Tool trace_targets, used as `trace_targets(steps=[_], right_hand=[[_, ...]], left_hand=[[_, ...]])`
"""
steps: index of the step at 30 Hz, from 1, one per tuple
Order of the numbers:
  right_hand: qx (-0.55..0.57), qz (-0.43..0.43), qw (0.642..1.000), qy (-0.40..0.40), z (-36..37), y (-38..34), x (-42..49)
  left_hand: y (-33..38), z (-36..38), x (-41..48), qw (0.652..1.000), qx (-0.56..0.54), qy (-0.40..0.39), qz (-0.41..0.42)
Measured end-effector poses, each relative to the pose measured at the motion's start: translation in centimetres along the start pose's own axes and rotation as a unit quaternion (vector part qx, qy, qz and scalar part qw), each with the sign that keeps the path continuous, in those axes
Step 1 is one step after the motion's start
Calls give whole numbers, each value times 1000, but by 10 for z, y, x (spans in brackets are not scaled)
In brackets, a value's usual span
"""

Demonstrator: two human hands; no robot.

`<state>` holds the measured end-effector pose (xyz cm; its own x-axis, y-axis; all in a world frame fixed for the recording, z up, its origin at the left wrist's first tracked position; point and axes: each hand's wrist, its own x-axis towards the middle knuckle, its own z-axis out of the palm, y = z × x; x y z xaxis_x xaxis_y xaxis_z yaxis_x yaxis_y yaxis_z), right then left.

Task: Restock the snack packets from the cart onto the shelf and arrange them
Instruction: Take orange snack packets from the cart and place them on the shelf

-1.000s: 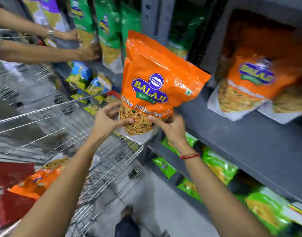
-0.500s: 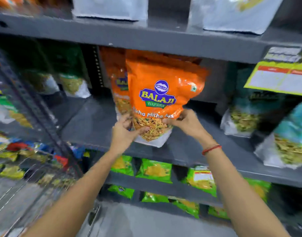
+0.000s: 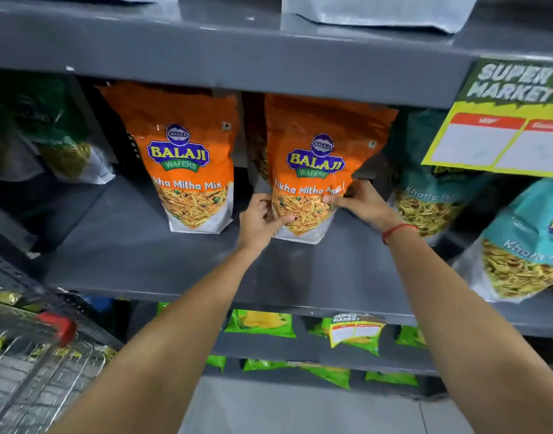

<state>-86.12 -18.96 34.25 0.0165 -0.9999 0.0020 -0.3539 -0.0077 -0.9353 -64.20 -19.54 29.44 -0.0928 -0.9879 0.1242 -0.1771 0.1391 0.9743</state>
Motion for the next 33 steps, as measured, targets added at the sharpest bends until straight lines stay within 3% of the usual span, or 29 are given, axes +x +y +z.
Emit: trace_targets(steps=[4, 7, 10, 13, 15, 19, 24, 30, 33], right_hand=[[0, 24, 1000, -2, -1, 2, 4], [13, 42, 998, 40, 9, 5, -9], [43, 46, 981, 186, 36, 14, -30], [54, 25, 924, 379, 84, 18, -64], [49, -14, 911, 410, 128, 17, -84], [34, -63, 957, 281, 227, -8, -104], [-3, -147, 987, 66, 347, -56, -110], [-69, -215, 962, -151, 480, -98, -135], [-98, -226, 931, -268, 557, -99, -154]], left_hand=[[-7, 2, 3, 999, 32, 21, 1], [-5, -2, -1, 998, 62, 21, 20], [-2, -15, -12, 997, 64, 23, 22], [-3, -43, -31, 998, 54, 22, 20], [-6, -71, -48, 999, 43, 23, 21], [-16, -148, -92, 996, 23, 87, 23], [-41, -264, -165, 967, 18, 250, -39], [-90, -399, -279, 898, 32, 401, -178], [-124, -457, -350, 841, 44, 450, -297]])
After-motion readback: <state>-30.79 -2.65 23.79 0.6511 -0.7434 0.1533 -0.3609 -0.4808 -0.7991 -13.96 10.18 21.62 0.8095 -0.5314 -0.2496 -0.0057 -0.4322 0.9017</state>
